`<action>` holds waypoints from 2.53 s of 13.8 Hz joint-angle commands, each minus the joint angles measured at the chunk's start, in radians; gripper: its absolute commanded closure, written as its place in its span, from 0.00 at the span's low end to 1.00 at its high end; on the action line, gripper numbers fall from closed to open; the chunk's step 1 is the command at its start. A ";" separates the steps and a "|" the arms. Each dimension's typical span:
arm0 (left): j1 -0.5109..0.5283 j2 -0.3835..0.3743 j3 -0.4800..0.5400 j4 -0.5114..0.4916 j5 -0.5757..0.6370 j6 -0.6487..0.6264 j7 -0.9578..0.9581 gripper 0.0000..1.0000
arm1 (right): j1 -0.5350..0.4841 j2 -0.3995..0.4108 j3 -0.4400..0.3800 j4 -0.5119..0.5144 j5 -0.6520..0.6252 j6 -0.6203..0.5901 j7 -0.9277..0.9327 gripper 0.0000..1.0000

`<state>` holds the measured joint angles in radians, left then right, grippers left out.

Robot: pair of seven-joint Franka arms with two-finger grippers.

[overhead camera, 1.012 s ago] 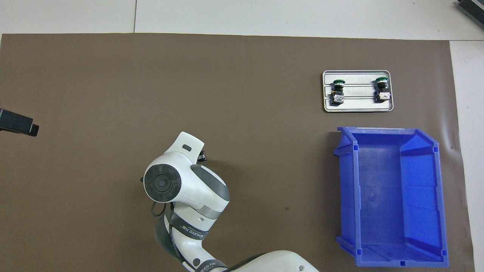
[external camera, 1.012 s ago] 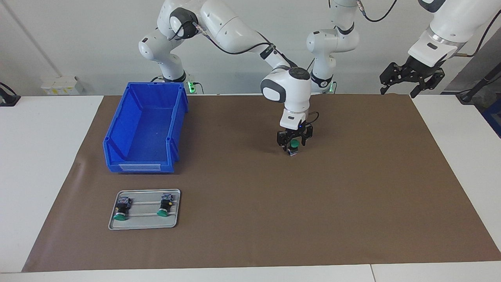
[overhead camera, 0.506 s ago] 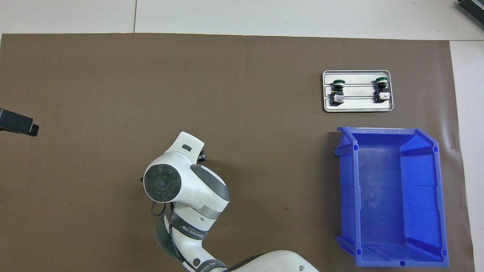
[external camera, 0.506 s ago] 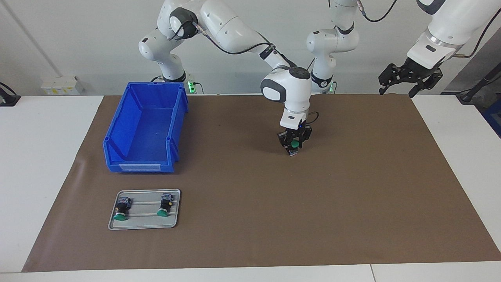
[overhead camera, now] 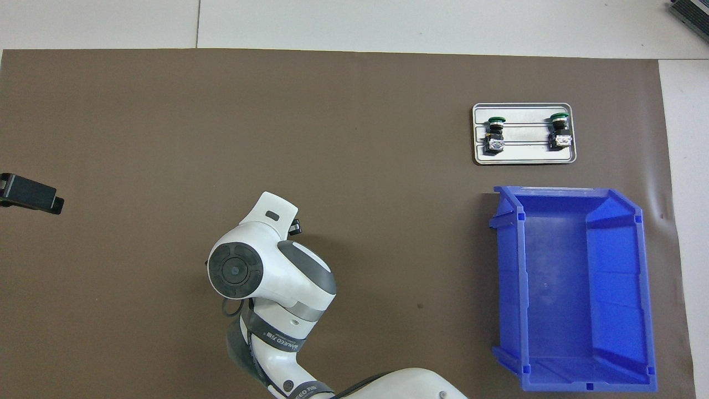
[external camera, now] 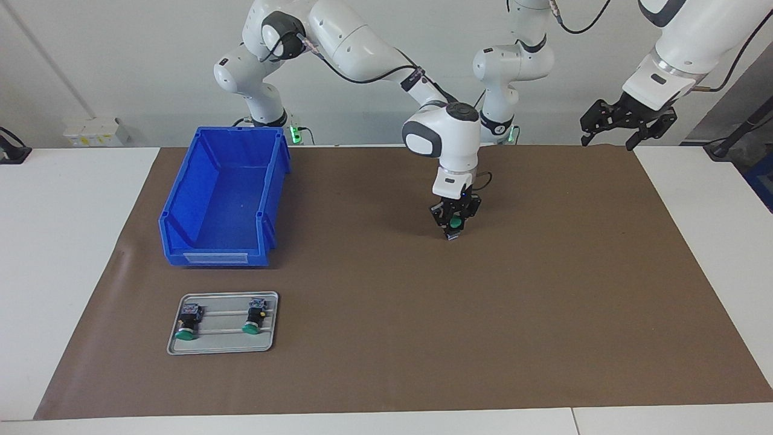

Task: Place and press button with both arms
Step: 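Carry the button with the right gripper over the blue bin, then lower the button into the blue bin and open the right gripper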

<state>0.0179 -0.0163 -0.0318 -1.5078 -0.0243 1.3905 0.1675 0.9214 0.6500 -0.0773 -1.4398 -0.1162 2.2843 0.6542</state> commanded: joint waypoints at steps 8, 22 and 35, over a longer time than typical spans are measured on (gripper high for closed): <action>0.001 -0.027 -0.002 -0.029 0.018 -0.002 -0.008 0.00 | -0.139 -0.216 -0.018 -0.005 -0.031 -0.146 -0.036 1.00; 0.001 -0.027 -0.002 -0.029 0.018 -0.004 -0.008 0.00 | -0.686 -0.578 -0.016 -0.342 0.058 -0.308 -0.704 1.00; 0.001 -0.027 -0.002 -0.029 0.018 -0.002 -0.008 0.00 | -0.904 -0.705 -0.016 -0.789 0.076 0.030 -0.936 1.00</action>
<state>0.0179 -0.0170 -0.0318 -1.5100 -0.0243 1.3905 0.1675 0.0415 -0.0440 -0.1097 -2.1700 -0.0760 2.2233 -0.2518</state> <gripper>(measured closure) 0.000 0.590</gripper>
